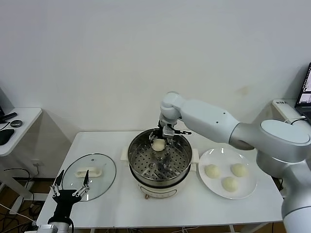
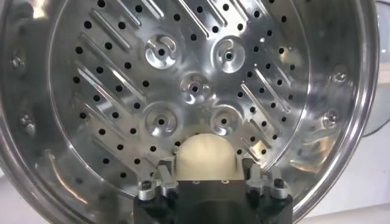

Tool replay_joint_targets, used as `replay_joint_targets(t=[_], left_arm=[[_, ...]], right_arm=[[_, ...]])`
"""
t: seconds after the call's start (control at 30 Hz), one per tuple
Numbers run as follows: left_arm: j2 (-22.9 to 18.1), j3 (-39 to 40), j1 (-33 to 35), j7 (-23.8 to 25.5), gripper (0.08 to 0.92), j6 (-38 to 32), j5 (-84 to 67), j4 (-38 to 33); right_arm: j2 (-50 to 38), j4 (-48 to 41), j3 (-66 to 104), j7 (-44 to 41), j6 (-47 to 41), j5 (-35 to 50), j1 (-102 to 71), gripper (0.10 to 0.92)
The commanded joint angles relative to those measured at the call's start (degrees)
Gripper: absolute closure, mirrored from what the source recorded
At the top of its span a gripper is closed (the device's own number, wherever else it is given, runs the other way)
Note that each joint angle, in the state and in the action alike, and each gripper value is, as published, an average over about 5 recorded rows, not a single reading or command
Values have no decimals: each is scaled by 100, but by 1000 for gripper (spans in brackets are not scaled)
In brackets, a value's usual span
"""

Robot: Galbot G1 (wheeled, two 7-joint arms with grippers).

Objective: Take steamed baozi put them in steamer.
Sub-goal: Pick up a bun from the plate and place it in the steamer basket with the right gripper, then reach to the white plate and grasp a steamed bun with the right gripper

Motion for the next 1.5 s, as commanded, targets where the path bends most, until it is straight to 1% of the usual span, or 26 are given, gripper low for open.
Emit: replay_joint_targets(t=[0.03,0.17,0.23,0.3,0.37,0.47,0.53,0.7,0.8,0.9,1.0,1.17,1.5], left_arm=[[18,-4,20,5,177,19,-6,-38],[44,9,41,-51,177,148,-9,-87],[70,7,41,-121,177,365,5,-117],[100,1,39,-170,177,669,53,-158],[130,-7,40,-176,177,1003,120,-219],[174,-1,42,-171,177,1279,268,-287],[197,12,43,-167,177,1329,395,-297],[224,71,44,-148,177,1339,568,-296],[220,83,46,-144,177,1324,608,-292],[236,54,39,-140,177,1317,608,-288],[257,4,15,-136,177,1320,602,-275],[238,-26,-10,-131,177,1318,608,-247],[242,-98,22,-130,177,1295,626,-278]], right_arm=[[-277,532,-198,-84,-520,927,463,241],[-1023,1600,-752,-264,-2129,2528,1278,205],[-1561,2262,-950,-344,-3293,3132,1634,203],[-2086,2880,-1042,-421,-4356,3340,1883,203],[-2560,3352,-1113,-461,-5156,3414,2071,203],[-3188,3725,-1206,-482,-5792,3454,2209,203],[-3636,3831,-1227,-554,-6062,3365,2174,203],[-4582,3790,-967,-725,-6380,3009,1584,203],[-4928,3608,-431,-820,-6296,2682,754,203],[-5078,3365,247,-912,-6009,2379,-179,203],[-5072,3121,816,-965,-5749,2177,-915,203],[-4847,2739,1361,-963,-5594,1863,-1734,203],[-4042,2157,1882,-659,-5503,1447,-2587,203]])
